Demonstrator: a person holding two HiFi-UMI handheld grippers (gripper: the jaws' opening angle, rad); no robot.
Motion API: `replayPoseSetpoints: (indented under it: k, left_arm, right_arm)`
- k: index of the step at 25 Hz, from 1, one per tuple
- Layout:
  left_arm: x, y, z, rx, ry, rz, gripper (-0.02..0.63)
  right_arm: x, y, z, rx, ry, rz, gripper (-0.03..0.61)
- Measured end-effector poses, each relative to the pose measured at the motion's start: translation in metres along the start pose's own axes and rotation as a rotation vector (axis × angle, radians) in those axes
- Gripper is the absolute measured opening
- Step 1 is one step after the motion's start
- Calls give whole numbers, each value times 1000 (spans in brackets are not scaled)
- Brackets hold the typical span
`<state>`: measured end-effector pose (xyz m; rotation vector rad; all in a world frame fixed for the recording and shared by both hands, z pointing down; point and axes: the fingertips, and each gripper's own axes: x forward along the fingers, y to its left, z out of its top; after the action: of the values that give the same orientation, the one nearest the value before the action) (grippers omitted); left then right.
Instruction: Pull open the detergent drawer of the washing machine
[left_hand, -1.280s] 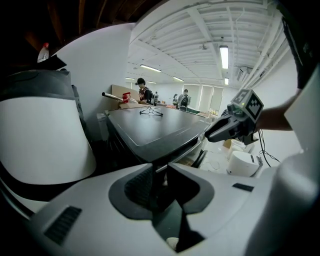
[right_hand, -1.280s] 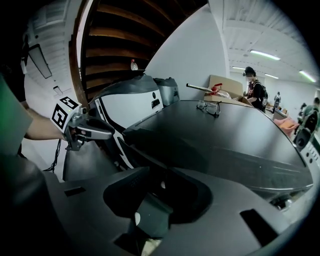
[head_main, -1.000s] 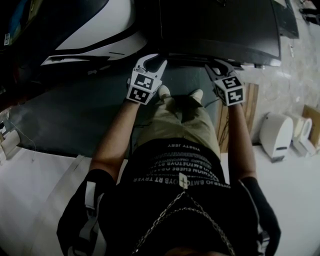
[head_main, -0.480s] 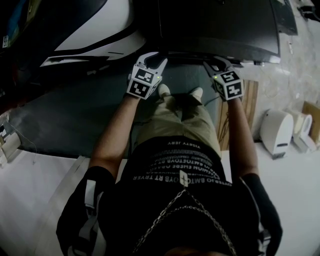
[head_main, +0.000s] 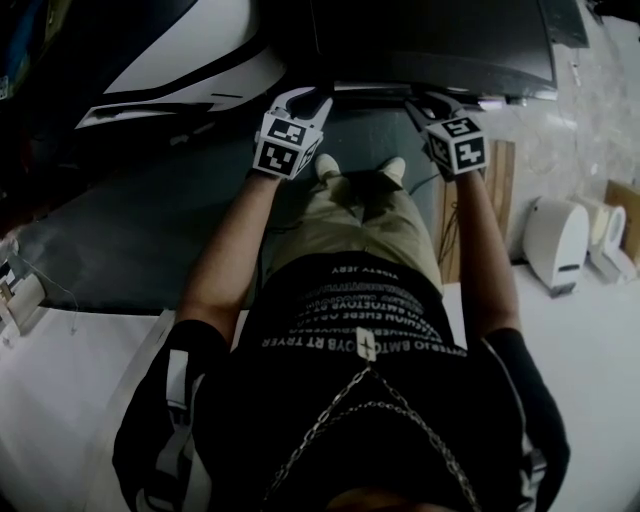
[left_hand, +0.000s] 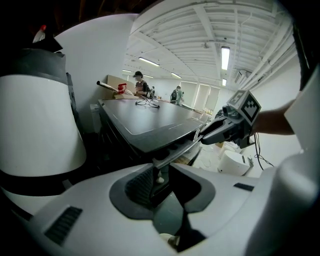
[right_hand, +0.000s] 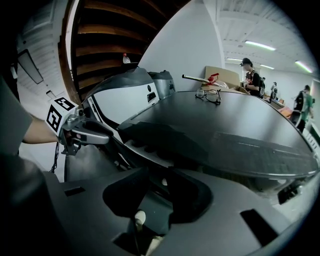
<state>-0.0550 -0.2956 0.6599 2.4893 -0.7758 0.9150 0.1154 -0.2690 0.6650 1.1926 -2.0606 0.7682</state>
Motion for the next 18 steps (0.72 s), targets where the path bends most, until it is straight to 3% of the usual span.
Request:
replayPoseSetpoints:
  k: [9, 14, 18]
  left_arm:
    - [-9, -11, -11, 23, 8, -7, 94]
    - [-14, -21, -18, -4, 34, 2, 94]
    - [-17, -30, -23, 36, 61, 9, 94]
  right_arm:
    - [-5, 5, -18, 33, 29, -28, 103]
    - [-12, 12, -25, 30, 50, -12, 106]
    - [-16, 14, -36, 30, 61, 3, 106]
